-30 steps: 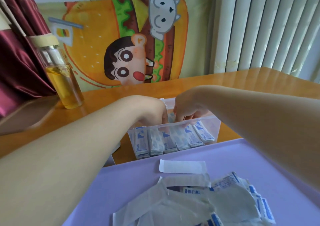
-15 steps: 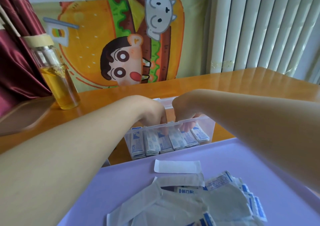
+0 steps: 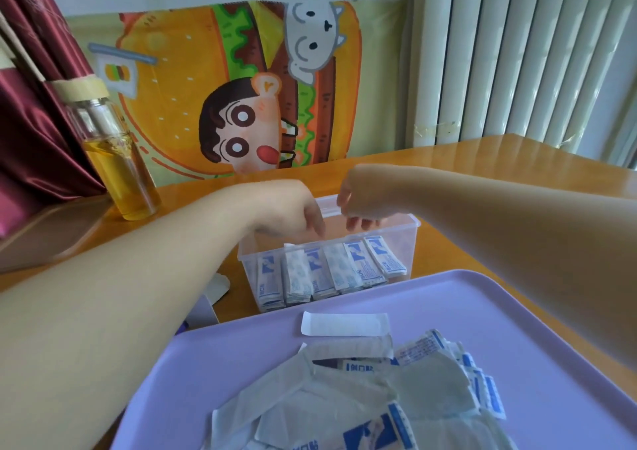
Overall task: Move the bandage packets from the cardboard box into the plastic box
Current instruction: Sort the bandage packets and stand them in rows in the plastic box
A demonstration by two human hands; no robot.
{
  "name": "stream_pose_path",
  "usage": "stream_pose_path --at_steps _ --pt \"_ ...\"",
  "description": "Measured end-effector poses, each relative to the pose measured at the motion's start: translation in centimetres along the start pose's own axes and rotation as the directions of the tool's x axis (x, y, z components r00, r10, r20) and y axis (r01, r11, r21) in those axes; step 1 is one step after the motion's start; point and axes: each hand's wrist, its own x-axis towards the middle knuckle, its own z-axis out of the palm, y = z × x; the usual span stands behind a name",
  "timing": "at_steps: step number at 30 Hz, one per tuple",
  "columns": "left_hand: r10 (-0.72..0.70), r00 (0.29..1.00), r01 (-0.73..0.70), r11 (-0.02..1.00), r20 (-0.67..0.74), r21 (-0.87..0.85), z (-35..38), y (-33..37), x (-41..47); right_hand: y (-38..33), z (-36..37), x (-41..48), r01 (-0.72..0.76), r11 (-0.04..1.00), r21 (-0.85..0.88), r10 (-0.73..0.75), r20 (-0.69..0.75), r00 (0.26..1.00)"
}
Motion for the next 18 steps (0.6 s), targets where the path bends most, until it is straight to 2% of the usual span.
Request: stream_pose_path --at_steps 2,4,5,6,7,9,11,15,18 --pt "-0.029 0.97 -0.002 0.992 -0.24 -0.13 -0.3 -0.1 -2.0 0.1 -0.1 -1.8 0.11 0.988 -0.106 -0.134 -0.255 0.958" --pt "-0.07 0.873 -0.072 0.96 -0.483 -0.269 0.0 0.3 -4.7 0.1 0.2 -4.6 0.246 0.969 -0.031 -0.23 -0.481 0.846" --pt "-0.081 0.818 -0.133 0.937 -0.569 -0.324 0.4 0.6 -6.4 0.0 0.4 -6.2 0.312 0.95 -0.001 -0.269 -0.511 0.817" --pt "-0.075 0.798 -0.184 0.914 -0.598 -0.36 0.9 1.1 -8.2 0.1 0.6 -7.7 0.348 0.938 -0.005 -0.31 -0.465 0.829" --pt "-0.05 0.806 -0.22 0.9 -0.59 -0.377 1.5 1.5 -9.8 0.4 1.0 -9.1 0.37 0.929 -0.023 -0.352 -0.362 0.863" --pt "0.027 0.889 -0.22 0.9 -0.456 -0.377 3.0 2.2 -12.5 0.8 2.0 -11.7 0.386 0.921 -0.056 -0.39 -0.081 0.917" --pt "0.086 0.954 -0.185 0.923 -0.287 -0.337 4.6 2.7 -14.2 1.4 2.9 -13.6 0.399 0.914 -0.072 -0.392 0.095 0.915" --pt "0.137 0.972 -0.192 0.932 -0.19 -0.308 6.5 3.8 -16.8 1.5 4.7 -16.7 0.426 0.904 -0.029 -0.422 0.097 0.902" --pt "0.193 0.973 -0.217 0.949 -0.123 -0.229 7.4 4.9 -17.7 1.0 6.5 -18.0 0.474 0.872 -0.121 -0.46 0.127 0.879"
